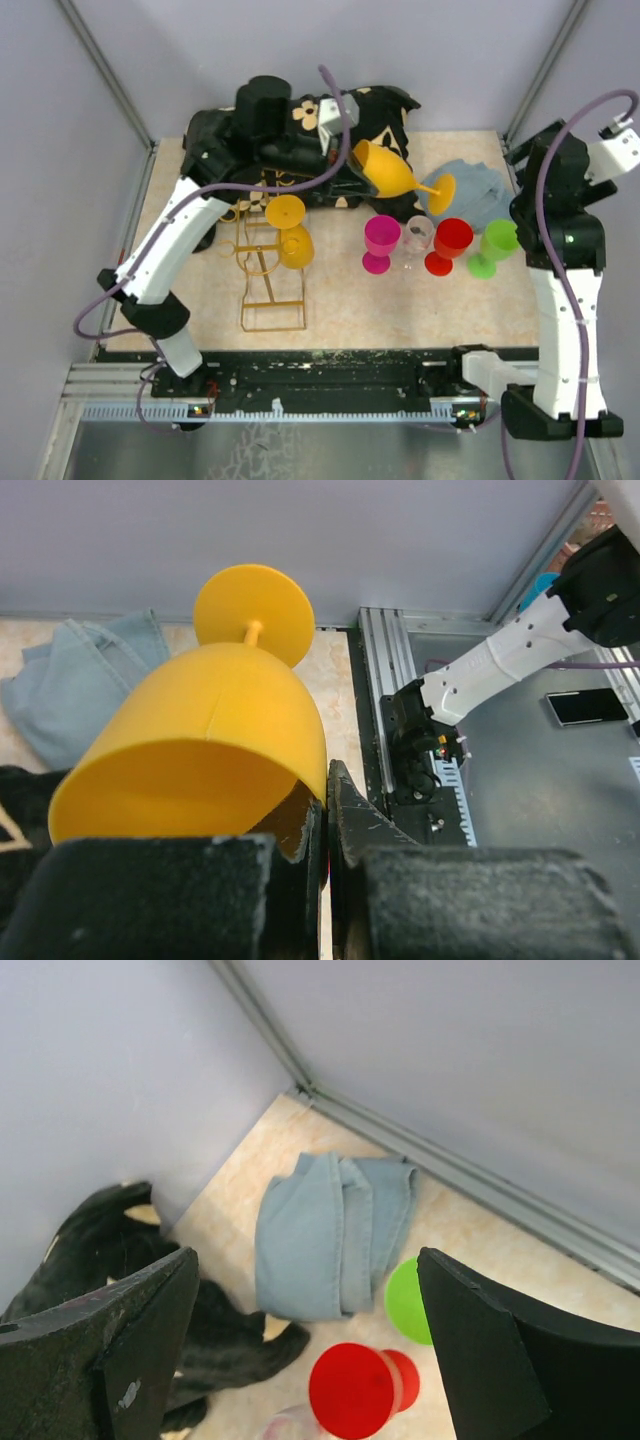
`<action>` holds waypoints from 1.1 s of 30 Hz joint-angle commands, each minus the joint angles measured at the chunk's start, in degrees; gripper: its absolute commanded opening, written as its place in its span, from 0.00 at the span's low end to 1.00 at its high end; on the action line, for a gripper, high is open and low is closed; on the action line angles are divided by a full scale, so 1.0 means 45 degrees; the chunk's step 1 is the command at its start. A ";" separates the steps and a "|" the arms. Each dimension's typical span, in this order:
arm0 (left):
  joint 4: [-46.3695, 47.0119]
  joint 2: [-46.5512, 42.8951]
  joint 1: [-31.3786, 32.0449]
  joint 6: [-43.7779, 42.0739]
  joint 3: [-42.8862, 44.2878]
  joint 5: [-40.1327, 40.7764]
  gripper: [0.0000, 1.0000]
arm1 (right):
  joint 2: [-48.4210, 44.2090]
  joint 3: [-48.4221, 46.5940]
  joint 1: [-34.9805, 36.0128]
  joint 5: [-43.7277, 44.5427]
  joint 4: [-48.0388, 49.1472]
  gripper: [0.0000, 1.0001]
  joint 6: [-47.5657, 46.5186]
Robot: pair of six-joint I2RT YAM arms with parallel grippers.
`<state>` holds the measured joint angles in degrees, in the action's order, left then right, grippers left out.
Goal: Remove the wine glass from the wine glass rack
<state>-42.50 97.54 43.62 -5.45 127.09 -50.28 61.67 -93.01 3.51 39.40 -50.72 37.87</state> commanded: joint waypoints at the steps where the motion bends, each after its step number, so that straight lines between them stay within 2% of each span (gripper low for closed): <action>1: -0.1348 0.1220 0.0947 -0.1568 0.1685 0.1523 0.00 | -0.1090 -0.0041 -0.0104 0.1912 -0.0351 0.91 -0.0522; 14: -0.3184 0.2862 0.4415 -0.3810 0.1370 0.4881 0.00 | -0.1732 -0.0277 -0.0096 0.2136 -0.0789 0.92 -0.0953; 25: -0.3833 0.4445 0.4893 -0.4065 0.1142 0.5587 0.00 | -0.2020 0.0080 -0.0097 0.1681 -0.0793 0.93 -0.0817; 33: -0.4069 0.5774 0.5138 -0.4919 0.1128 0.6941 0.00 | -0.2449 0.0696 -0.0105 0.1272 -0.1096 0.93 -0.0226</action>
<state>-59.51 121.60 65.87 -24.16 132.14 -22.94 51.77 -90.26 3.20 46.15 -55.68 35.62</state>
